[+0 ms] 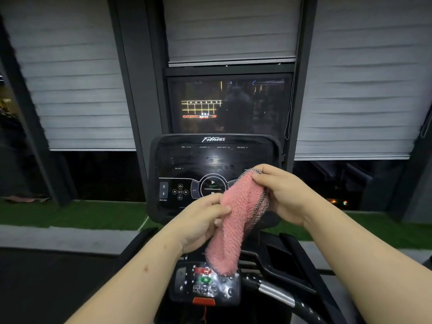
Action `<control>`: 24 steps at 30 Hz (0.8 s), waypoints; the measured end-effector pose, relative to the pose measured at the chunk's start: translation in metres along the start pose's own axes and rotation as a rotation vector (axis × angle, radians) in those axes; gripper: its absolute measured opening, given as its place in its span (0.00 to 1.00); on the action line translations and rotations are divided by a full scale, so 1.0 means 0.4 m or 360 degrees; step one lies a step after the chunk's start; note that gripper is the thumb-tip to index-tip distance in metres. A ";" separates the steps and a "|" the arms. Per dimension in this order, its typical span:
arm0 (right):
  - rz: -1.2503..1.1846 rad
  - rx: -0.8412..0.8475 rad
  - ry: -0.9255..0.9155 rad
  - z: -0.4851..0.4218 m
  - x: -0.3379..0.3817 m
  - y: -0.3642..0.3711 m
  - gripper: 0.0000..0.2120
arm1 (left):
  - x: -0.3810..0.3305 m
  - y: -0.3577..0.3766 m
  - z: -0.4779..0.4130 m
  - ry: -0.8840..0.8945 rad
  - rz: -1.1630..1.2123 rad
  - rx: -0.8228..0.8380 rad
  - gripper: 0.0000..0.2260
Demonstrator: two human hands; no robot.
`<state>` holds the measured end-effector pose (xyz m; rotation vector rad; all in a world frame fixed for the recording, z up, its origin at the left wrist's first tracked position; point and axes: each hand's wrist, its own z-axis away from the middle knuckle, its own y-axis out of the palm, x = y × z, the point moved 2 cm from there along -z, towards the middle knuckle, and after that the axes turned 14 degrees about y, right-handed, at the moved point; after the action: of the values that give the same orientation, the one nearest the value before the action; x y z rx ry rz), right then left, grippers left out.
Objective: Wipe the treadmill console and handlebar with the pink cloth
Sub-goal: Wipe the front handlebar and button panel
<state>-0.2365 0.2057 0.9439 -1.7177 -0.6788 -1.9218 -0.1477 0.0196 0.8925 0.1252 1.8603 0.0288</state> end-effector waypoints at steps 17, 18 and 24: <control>-0.1038 0.0265 0.0384 0.010 -0.234 0.034 0.54 | -0.172 0.056 -0.098 0.0050 -0.0242 -0.0155 0.12; -0.1054 0.0356 0.0373 0.014 -0.239 0.038 0.56 | -0.172 0.053 -0.098 0.0021 -0.0233 -0.0163 0.12; -0.0467 0.0259 0.0103 0.027 -0.184 0.034 0.33 | -0.141 -0.004 -0.082 -0.0103 -0.0333 -0.0277 0.12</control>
<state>-0.2120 0.2038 0.8725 -1.5167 -1.0811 -2.0393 -0.1634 0.0138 0.9555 -0.1871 1.7890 0.0409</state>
